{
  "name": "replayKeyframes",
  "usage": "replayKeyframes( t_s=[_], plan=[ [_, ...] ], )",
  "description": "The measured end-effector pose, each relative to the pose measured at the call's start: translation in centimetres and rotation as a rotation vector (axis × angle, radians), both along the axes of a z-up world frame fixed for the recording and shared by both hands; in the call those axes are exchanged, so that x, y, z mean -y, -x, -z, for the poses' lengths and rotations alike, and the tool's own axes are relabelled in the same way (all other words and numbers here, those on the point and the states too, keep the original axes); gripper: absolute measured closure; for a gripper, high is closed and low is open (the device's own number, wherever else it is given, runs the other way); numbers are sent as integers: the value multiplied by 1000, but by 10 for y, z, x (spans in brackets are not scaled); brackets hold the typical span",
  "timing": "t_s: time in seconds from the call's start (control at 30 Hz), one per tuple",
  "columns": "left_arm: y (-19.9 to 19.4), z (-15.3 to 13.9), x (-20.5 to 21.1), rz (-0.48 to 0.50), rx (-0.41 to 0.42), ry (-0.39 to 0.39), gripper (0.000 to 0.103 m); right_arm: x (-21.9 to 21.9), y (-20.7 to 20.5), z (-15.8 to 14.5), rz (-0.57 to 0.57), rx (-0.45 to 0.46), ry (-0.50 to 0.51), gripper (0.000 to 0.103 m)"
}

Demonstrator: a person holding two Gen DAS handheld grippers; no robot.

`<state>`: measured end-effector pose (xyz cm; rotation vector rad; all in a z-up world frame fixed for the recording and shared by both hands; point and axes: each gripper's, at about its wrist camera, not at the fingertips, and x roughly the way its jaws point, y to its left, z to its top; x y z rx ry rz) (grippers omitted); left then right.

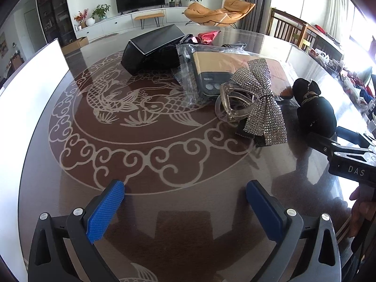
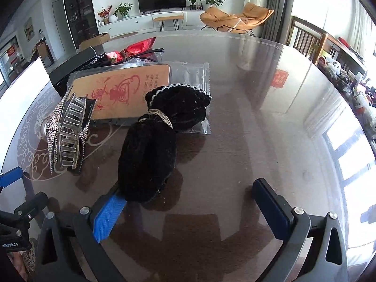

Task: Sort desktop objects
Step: 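Lower the right tool toward the velvet pouch while the left tool grasps the bow clip, then lift the bow clip with the left tool while the right tool aligns over the pouch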

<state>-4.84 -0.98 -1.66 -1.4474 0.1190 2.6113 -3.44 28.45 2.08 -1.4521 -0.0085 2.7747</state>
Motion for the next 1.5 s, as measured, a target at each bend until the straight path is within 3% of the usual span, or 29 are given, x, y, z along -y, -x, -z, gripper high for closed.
replayKeyframes(
  t_s=[0.03,0.13,0.17,0.3,0.53,0.7,0.93,0.97,1.0,1.03,1.07,1.1,1.27,1.37,1.5],
  plan=[
    [4,-1,-3,17,16,-11,0,-1,0,0,1,-1,0,0],
    [11,-11,1,84,48,-237,0,-1,0,0,1,-1,0,0],
    [12,-12,3,74,49,-262,0,-1,0,0,1,-1,0,0],
    [24,-12,-3,72,44,-218,0,-3,0,-1,4,-2,0,0],
    [52,-27,-9,77,30,-326,0,-3,0,-1,5,-3,0,0],
    [76,-18,-30,73,84,-251,0,-4,0,-1,6,-3,0,0],
    [87,-11,-40,32,53,-132,0,-4,-1,-1,10,-4,0,0],
    [88,-10,-38,26,37,-123,10,-4,-1,-1,10,-4,0,0],
    [86,-11,-36,28,20,-115,26,-4,-1,-1,10,-4,0,0],
    [84,-12,-34,33,10,-114,34,-4,-1,-1,9,-4,0,0],
    [84,-12,-29,38,9,-133,50,-4,-1,-1,10,-4,1,0],
    [84,-12,-23,33,13,-148,53,-4,-1,-1,11,-5,1,0],
    [63,-15,11,-25,-13,-119,53,-4,-1,-1,12,-6,5,0],
    [48,-12,41,-108,-16,-90,52,-3,-1,0,14,-7,6,0],
    [40,-7,68,-173,-17,-98,49,-2,-2,0,15,-5,0,0]
  ],
)
